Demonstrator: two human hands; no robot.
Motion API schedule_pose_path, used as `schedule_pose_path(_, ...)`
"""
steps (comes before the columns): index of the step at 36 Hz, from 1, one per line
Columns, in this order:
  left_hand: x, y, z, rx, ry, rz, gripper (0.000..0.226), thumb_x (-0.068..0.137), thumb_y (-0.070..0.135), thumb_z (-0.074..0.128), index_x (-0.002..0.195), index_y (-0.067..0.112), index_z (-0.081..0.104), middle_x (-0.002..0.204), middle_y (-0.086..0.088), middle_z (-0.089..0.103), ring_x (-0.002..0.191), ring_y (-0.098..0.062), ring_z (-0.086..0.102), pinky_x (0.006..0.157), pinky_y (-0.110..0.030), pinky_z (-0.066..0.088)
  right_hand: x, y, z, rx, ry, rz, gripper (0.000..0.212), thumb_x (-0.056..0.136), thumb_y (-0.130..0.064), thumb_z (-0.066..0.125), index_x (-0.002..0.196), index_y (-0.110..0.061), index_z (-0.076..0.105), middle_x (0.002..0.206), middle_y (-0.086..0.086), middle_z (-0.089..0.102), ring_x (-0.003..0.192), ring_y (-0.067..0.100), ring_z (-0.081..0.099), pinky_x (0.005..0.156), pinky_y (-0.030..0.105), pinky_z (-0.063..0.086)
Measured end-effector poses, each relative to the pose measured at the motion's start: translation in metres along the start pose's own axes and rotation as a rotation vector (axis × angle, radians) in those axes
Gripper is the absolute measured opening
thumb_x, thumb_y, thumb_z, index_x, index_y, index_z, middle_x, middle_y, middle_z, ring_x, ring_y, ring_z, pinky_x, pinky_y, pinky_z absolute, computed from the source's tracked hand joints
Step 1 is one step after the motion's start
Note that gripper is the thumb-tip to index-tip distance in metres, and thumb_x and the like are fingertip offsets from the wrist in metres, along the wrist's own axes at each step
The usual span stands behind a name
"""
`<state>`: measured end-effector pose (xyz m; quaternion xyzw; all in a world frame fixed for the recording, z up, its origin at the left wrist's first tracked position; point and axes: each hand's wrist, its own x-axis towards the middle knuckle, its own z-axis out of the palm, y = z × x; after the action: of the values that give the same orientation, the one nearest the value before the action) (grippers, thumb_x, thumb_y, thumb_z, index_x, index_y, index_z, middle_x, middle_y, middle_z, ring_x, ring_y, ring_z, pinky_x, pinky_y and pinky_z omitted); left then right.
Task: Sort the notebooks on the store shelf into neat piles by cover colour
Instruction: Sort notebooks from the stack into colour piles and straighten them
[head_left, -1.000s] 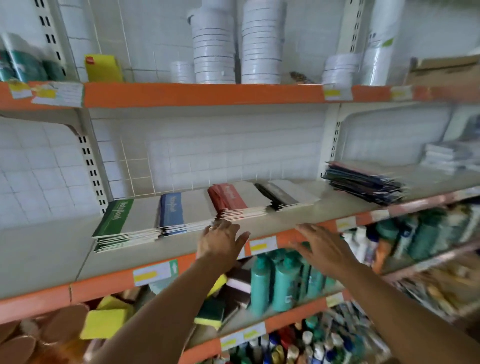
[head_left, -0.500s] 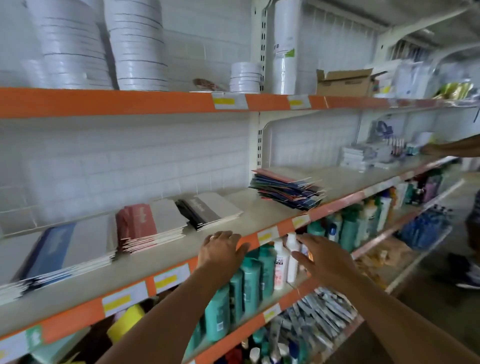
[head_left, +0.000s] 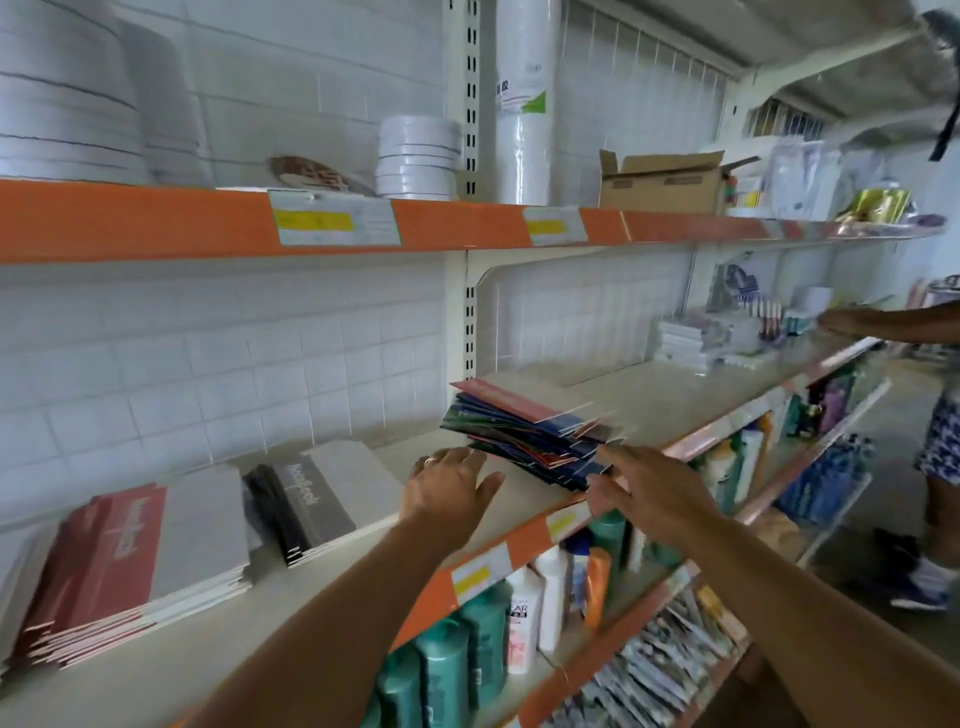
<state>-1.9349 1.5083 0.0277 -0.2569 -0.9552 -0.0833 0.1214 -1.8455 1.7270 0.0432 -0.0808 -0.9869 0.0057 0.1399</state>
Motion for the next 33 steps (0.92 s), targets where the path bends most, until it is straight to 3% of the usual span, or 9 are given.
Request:
schedule_pose_path(12, 0.077, 0.057, 0.024, -0.036, 0.084, -0.064, 0.054, 0.100, 0.051, 0.025, 0.145, 0.023, 0.031, 0.152, -0.001, 0.032, 0.137, -0.023, 0.033, 0.110, -0.036, 0.025, 0.095, 0.062, 0.028, -0.022, 0.046, -0.169, 0.056, 0.099, -0.051, 0.031, 0.147, -0.022, 0.031, 0.148, -0.001, 0.041, 0.131, 0.018, 0.041, 0.104, 0.031, 0.036)
schedule_pose_path(23, 0.124, 0.119, 0.043, 0.060, -0.074, -0.265, 0.068, 0.097, 0.061, 0.020, 0.153, 0.025, 0.004, 0.161, -0.003, 0.000, 0.147, -0.022, -0.006, 0.117, -0.042, -0.005, 0.149, 0.097, 0.047, 0.099, 0.032, -0.397, 0.066, 0.098, -0.055, 0.033, 0.151, -0.020, 0.017, 0.156, 0.001, 0.027, 0.139, 0.018, 0.032, 0.112, 0.031, 0.027)
schedule_pose_path(28, 0.128, 0.129, 0.054, 0.108, -0.057, -0.326, 0.066, 0.097, 0.059, 0.025, 0.151, 0.023, 0.018, 0.158, -0.001, 0.018, 0.147, -0.023, 0.005, 0.118, -0.046, 0.001, 0.165, 0.105, 0.058, 0.139, 0.019, -0.470, 0.075, 0.094, -0.062, 0.032, 0.153, -0.022, 0.007, 0.159, 0.001, 0.018, 0.141, 0.019, 0.027, 0.116, 0.033, 0.023)
schedule_pose_path(33, 0.125, 0.131, 0.053, 0.220, 0.028, -0.304, 0.063, 0.093, 0.048, 0.048, 0.146, 0.021, 0.028, 0.143, -0.003, 0.037, 0.138, -0.023, 0.027, 0.118, -0.044, 0.008, 0.174, 0.108, 0.066, 0.155, -0.023, -0.491, 0.087, 0.088, -0.071, 0.029, 0.153, -0.022, -0.001, 0.160, 0.003, 0.015, 0.143, 0.019, 0.024, 0.120, 0.038, 0.015)
